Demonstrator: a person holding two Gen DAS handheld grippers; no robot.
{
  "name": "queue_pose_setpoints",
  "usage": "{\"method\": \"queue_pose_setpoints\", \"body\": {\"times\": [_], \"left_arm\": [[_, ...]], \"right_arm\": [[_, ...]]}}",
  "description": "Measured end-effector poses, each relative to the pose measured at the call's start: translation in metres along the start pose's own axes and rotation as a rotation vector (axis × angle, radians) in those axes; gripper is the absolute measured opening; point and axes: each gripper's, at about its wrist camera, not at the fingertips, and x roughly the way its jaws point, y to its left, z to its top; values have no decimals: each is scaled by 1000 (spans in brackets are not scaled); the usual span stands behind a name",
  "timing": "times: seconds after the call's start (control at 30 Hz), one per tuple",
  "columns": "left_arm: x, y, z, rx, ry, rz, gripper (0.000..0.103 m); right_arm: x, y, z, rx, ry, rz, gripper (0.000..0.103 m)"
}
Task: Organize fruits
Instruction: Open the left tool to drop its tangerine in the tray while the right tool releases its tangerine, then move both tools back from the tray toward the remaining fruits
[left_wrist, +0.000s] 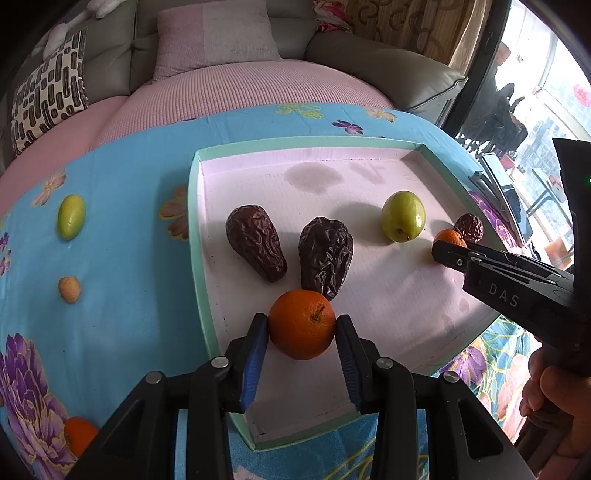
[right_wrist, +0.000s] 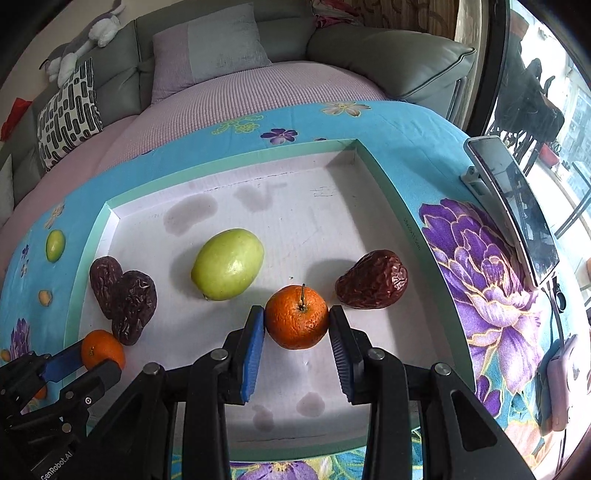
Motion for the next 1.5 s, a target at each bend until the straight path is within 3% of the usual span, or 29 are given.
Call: {"method": "queue_pose_setpoints", "body": {"times": [0.3, 0.4, 0.6, 0.7, 0.83, 0.9, 0.93, 1.07, 1.33, 1.43, 1.5], "left_arm": [[-1, -1, 2, 8, 3, 8, 43], [-5, -1, 2, 9, -8, 10, 54], [-16, 0, 5, 7, -42, 9, 60], [-24, 5, 6, -11, -70, 34, 72], [-32, 19, 9, -44, -112, 114, 87], [-31, 29, 10, -77, -117, 147, 92], [-31, 34, 9, -95, -119, 161, 93], [-31, 56, 6, -164, -134, 218, 103], [-34, 85, 1, -233, -156, 295, 103], [-35, 91, 0, -249, -164, 311, 103], [-36, 94, -1, -252, -167, 323, 103]], "right_arm": [[0, 0, 1, -7, 1, -6, 37], [0, 1, 1, -15, 3, -10, 37], [4, 2, 0, -21, 18, -8, 38], [5, 1, 0, -19, 19, -12, 55], [4, 1, 0, -19, 17, -10, 57], [4, 1, 1, -21, 18, -15, 65], [4, 1, 1, -23, 16, -18, 74], [-1, 1, 2, -13, -5, -7, 77], [-4, 1, 2, -12, -19, -8, 82], [-5, 0, 2, -4, -24, -4, 93], [-6, -1, 2, 1, -33, 1, 93]]}}
